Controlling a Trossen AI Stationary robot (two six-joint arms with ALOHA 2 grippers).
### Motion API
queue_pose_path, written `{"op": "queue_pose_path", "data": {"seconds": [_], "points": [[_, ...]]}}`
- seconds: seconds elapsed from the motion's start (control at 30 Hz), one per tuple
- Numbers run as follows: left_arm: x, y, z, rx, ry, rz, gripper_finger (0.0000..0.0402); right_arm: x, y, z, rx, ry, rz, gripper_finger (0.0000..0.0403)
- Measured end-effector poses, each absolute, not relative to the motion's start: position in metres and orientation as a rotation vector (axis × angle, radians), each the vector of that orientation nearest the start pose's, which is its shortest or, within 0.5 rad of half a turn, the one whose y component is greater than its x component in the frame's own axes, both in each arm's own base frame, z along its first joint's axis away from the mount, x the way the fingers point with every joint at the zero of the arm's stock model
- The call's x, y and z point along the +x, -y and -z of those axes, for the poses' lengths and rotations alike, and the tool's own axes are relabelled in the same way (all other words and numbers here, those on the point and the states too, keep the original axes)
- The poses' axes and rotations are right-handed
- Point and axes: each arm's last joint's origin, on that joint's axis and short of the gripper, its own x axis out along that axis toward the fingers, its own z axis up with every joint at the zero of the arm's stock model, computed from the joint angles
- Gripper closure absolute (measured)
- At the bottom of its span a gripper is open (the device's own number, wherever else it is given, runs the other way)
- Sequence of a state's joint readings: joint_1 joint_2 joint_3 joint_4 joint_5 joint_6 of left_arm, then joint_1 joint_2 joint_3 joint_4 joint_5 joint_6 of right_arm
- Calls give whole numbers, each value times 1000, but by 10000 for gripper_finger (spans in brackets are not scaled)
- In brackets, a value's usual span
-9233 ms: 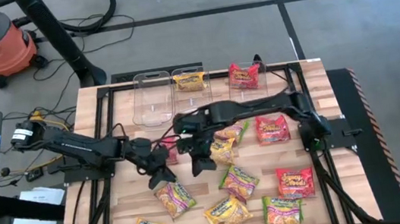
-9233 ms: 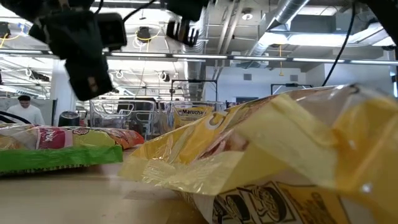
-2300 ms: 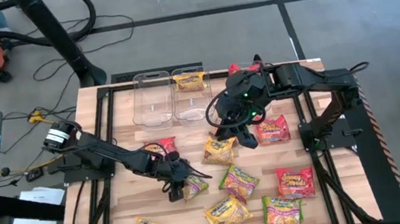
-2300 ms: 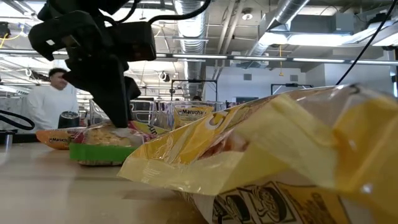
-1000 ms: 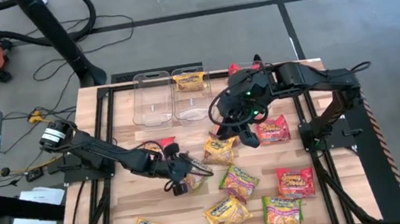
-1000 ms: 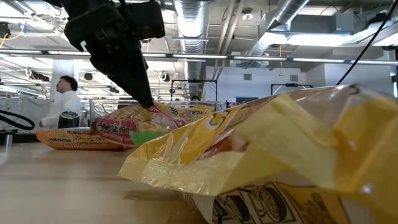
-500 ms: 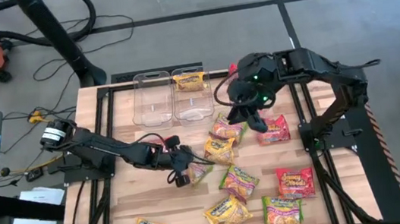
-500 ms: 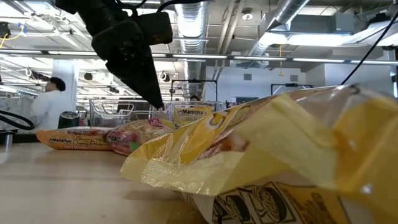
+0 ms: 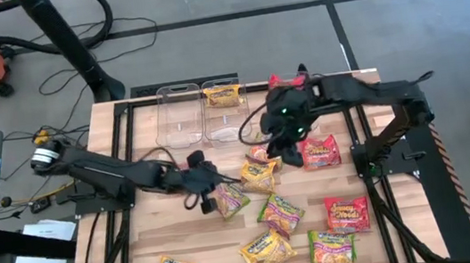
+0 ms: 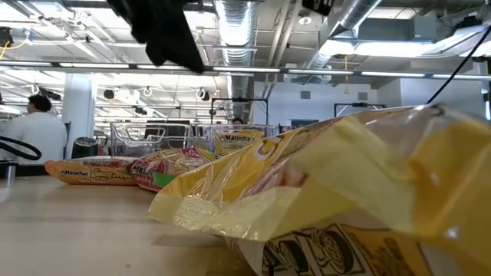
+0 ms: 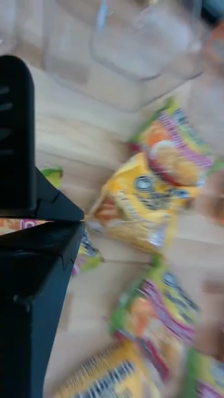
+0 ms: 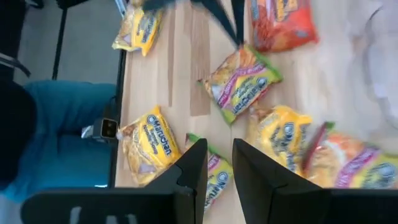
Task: Sort Maruchan noodles
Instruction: Put the green noodle pack into the left transparent bin
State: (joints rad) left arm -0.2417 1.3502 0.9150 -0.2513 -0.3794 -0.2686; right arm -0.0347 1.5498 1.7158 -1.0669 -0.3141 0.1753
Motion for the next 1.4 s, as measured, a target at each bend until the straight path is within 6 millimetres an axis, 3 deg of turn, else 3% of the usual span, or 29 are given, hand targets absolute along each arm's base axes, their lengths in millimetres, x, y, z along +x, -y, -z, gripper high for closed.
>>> {"op": "queue_pose_path", "data": {"seconds": [0.17, 0.4, 0.6, 1.0, 1.2, 1.4], "points": [[255, 53, -279, -105, -578, -156, 401, 323, -8, -362, 406, -918, -169, 301], [235, 63, -281, -198, -696, 4, 401, 341, -24, -328, 532, -812, -169, 301], [232, 79, -251, -240, -810, 14, 401, 351, -35, -294, 661, -770, -150, 301], [260, 95, -186, -233, -888, -61, 401, 389, -36, -222, 724, -895, -55, 301], [271, 97, -167, -201, -892, -122, 401, 394, -36, -192, 749, -991, 9, 301], [275, 96, -163, -182, -870, -167, 401, 403, -35, -173, 776, -999, 66, 301]]}}
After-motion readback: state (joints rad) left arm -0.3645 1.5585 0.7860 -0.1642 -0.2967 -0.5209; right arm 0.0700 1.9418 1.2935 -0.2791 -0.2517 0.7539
